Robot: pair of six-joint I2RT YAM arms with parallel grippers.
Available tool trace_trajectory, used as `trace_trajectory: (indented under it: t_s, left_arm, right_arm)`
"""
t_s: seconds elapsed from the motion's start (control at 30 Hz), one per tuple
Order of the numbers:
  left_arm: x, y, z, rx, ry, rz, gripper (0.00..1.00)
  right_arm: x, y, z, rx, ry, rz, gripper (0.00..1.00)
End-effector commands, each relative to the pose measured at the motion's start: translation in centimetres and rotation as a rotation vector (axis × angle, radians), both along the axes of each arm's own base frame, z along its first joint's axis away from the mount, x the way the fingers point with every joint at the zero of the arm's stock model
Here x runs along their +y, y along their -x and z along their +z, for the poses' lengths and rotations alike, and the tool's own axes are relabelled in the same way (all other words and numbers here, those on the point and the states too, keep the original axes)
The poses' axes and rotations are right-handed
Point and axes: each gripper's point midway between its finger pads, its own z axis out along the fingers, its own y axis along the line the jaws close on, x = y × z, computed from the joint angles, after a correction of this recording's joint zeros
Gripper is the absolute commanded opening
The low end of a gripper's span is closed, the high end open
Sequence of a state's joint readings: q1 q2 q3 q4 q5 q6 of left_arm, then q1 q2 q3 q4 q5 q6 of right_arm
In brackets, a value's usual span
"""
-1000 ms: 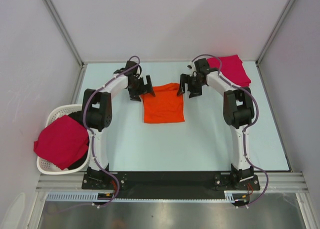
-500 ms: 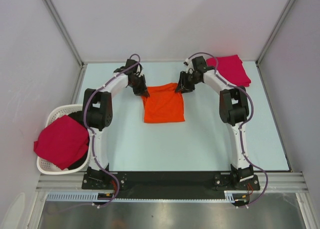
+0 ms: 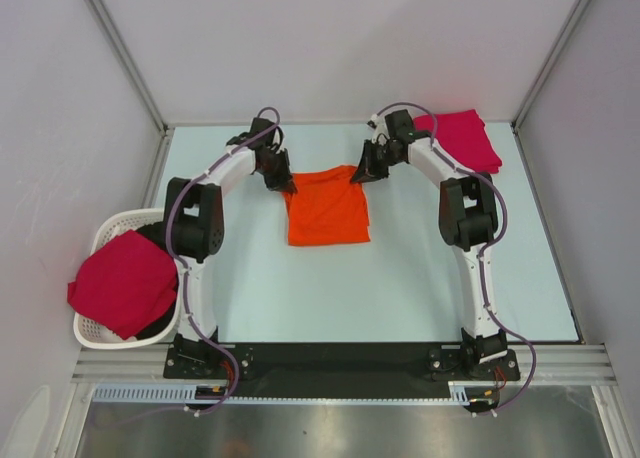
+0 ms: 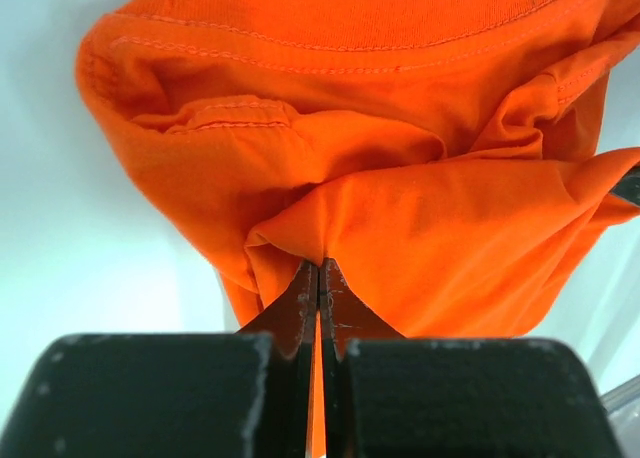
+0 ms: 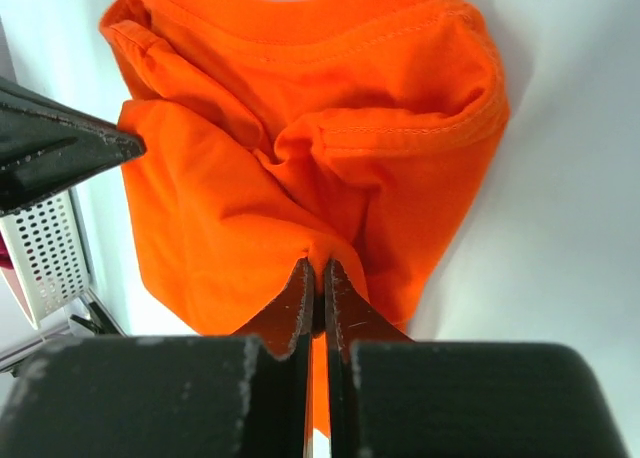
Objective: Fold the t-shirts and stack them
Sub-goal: Smooth out wrinkles on the folded tshirt
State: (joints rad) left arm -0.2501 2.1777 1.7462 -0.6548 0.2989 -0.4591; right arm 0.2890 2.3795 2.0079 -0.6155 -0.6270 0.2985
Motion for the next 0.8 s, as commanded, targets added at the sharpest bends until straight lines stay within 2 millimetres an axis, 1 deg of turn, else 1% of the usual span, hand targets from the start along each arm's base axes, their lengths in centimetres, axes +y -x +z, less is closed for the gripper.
trace_trajectory:
  t_s: [0.0, 0.07, 0.1, 0.17, 0.2, 0.23, 0.33, 0.4, 0.43, 0.47, 0.5, 0.53, 0.57, 0.6, 0.67, 0.7, 0.77]
  left_arm:
    - [1.3, -0.6, 5.0, -0.138, -0.03, 0.023, 0.0]
    - [1.7, -0.7, 5.7, -0.167, -0.046, 0.036, 0.0]
    - [1.9, -0.5, 5.7, -0.167, -0.052, 0.039, 0.0]
    - [2.2, -0.8, 6.1, -0.19, -0.062, 0.052, 0.0]
    - [2.3, -0.6, 6.0, -0.184, -0.061, 0.055, 0.0]
    - [2.4, -0.7, 6.0, -0.186, -0.063, 0.059, 0.0]
    - [2.6, -1.1, 6.3, -0.202, -0.069, 0.072, 0.0]
    - [2.7, -1.3, 6.5, -0.205, -0.074, 0.08, 0.0]
    - [2.7, -1.4, 6.5, -0.209, -0.074, 0.086, 0.0]
    - [2.8, -1.5, 6.1, -0.205, -0.08, 0.087, 0.0]
    - [2.7, -1.6, 6.1, -0.2, -0.078, 0.088, 0.0]
    - [2.7, -1.6, 5.9, -0.193, -0.078, 0.086, 0.0]
    - [2.8, -1.5, 5.1, -0.166, -0.089, 0.085, 0.0]
    - [2.7, -1.6, 4.9, -0.158, -0.088, 0.086, 0.0]
    - [2.8, -1.5, 4.2, -0.139, -0.097, 0.09, 0.0]
    - [3.0, -1.6, 4.1, -0.139, -0.1, 0.1, 0.0]
    - [3.0, -1.7, 3.3, -0.115, -0.103, 0.107, 0.0]
  right_arm:
    - [1.5, -1.0, 4.7, -0.117, -0.056, 0.036, 0.0]
    - [1.8, -1.1, 5.3, -0.136, -0.061, 0.044, 0.0]
    - [2.0, -1.4, 5.9, -0.152, -0.067, 0.045, 0.0]
    - [2.4, -1.6, 6.0, -0.158, -0.067, 0.043, 0.0]
    - [2.7, -1.8, 6.4, -0.169, -0.077, 0.049, 0.0]
    - [2.8, -2.1, 6.5, -0.172, -0.085, 0.051, 0.0]
    - [3.1, -2.9, 7.3, -0.201, -0.097, 0.035, 0.0]
    - [3.3, -3.4, 6.5, -0.187, -0.096, 0.021, 0.0]
    - [3.5, -3.9, 6.9, -0.198, -0.107, 0.019, 0.0]
    - [3.8, -4.2, 5.4, -0.171, -0.105, 0.017, 0.0]
    - [4.0, -4.4, 5.1, -0.164, -0.109, 0.014, 0.0]
    - [4.1, -4.4, 4.3, -0.139, -0.101, 0.01, 0.0]
    - [4.1, -5.3, 4.7, -0.161, -0.089, -0.006, 0.0]
    - [4.2, -5.3, 2.6, -0.124, -0.07, -0.011, 0.0]
    - [3.6, -5.5, 0.7, -0.076, -0.03, -0.052, 0.0]
    - [3.3, -5.3, -0.7, -0.049, -0.009, -0.067, 0.0]
    - [2.8, -5.2, -2.0, -0.029, 0.019, -0.088, 0.0]
